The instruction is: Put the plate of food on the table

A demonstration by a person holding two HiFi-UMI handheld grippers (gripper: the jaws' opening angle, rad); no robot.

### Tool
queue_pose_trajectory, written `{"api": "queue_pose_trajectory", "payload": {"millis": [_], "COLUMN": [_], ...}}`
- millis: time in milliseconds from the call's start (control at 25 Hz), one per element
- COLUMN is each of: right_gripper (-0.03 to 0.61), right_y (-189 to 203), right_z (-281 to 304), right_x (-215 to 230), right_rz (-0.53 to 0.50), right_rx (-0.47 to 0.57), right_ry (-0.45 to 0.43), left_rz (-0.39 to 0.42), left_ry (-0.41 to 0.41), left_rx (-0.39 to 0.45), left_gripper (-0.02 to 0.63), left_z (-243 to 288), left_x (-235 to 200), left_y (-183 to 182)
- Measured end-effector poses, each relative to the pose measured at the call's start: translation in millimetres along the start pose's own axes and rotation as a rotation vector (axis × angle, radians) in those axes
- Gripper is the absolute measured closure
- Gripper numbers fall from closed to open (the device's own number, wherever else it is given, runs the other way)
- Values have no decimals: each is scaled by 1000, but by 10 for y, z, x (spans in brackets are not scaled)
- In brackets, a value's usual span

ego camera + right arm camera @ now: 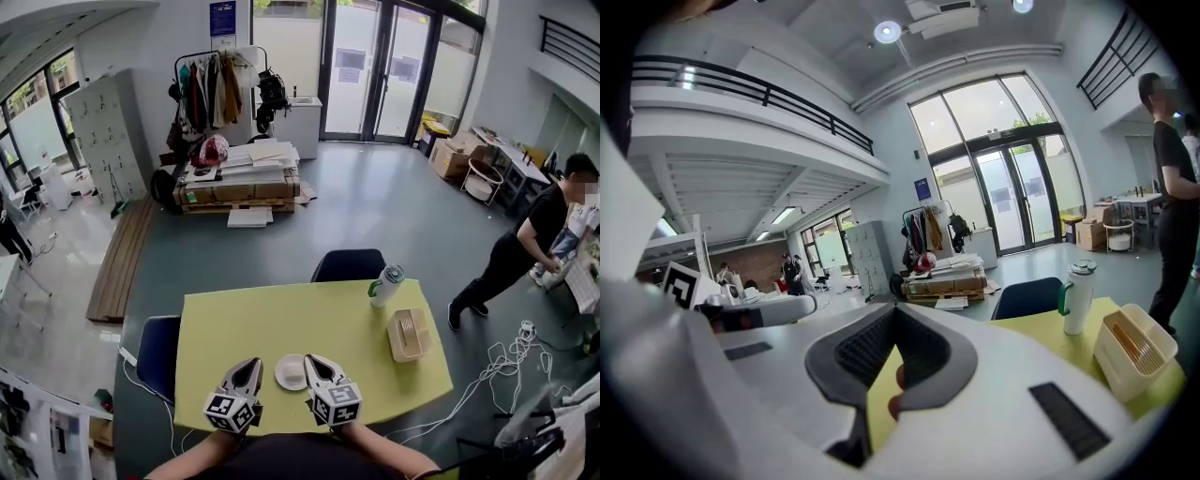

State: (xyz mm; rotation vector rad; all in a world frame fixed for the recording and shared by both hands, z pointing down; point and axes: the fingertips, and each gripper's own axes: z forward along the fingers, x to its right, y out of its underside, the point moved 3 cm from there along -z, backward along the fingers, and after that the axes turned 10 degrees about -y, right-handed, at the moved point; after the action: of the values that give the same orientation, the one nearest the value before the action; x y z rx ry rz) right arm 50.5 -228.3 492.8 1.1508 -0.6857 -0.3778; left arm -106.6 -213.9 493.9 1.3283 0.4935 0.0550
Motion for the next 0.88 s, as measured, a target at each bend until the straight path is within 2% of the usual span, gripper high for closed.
{"api": "queue_pose_trajectory", "payload": {"millis": [880], "right_gripper": [568], "right_y": [126], "right_z": [15], "right_x": [9], "right_rz": [5], "right_rx": [-19], "right_ry": [-6], "left_rz": [7], "left_ry": [0], "left_rx": [-11], "left_gripper": [606], "left_z": [14], "left_x": [-8], "left_y": [57]}}
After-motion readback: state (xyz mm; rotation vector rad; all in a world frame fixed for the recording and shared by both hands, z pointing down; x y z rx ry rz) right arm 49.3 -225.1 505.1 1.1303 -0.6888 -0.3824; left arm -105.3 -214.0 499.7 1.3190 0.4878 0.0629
